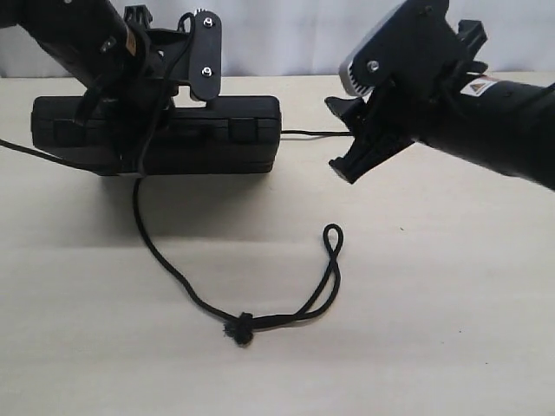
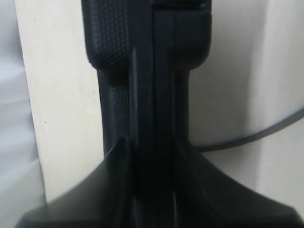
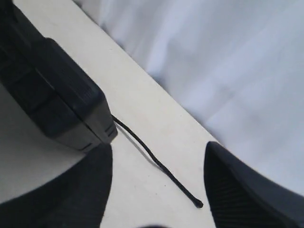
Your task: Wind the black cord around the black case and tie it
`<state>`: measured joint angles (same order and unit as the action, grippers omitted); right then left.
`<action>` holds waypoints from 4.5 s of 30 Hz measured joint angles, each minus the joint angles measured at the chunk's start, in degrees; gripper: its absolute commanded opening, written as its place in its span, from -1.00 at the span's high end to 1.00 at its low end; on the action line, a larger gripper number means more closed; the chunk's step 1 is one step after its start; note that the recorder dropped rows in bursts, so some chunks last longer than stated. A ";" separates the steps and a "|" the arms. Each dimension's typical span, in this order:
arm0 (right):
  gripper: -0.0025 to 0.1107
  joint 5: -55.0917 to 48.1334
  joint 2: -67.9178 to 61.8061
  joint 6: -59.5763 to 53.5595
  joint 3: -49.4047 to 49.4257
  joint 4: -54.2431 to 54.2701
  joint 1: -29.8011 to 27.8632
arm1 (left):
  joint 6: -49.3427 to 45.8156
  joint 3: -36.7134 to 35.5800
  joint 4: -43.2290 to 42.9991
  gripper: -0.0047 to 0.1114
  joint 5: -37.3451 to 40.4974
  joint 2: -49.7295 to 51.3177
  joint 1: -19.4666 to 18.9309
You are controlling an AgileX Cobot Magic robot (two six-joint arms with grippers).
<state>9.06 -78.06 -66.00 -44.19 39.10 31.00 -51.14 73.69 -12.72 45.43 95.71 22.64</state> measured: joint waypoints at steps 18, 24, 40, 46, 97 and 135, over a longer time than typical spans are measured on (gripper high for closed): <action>-0.44 11.38 -13.14 6.18 0.00 0.26 0.47 | 0.00 0.00 -3.85 0.92 -0.57 0.00 0.00; -0.56 11.38 -13.14 11.26 0.00 0.26 0.47 | 0.11 0.00 -3.94 0.92 -0.65 0.00 0.00; -0.98 -13.75 -13.14 9.53 -14.09 -4.72 -5.19 | 0.95 0.00 -4.08 0.92 -0.65 0.00 0.00; -0.98 -26.48 -13.14 -9.36 -19.61 -6.98 -7.22 | 0.96 0.00 -4.08 0.92 -0.65 0.00 0.00; 0.88 -15.86 -25.11 -36.60 -22.56 7.61 1.27 | -6.91 0.50 -4.51 -0.26 5.18 -9.01 -15.66; 0.88 -18.61 -24.69 -37.04 -22.56 9.05 -0.73 | -25.58 -6.90 11.84 0.92 -16.51 1.88 -17.26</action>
<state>-9.55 -102.75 -103.05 -66.75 48.16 30.26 -76.71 66.78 -0.88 28.92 97.60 5.38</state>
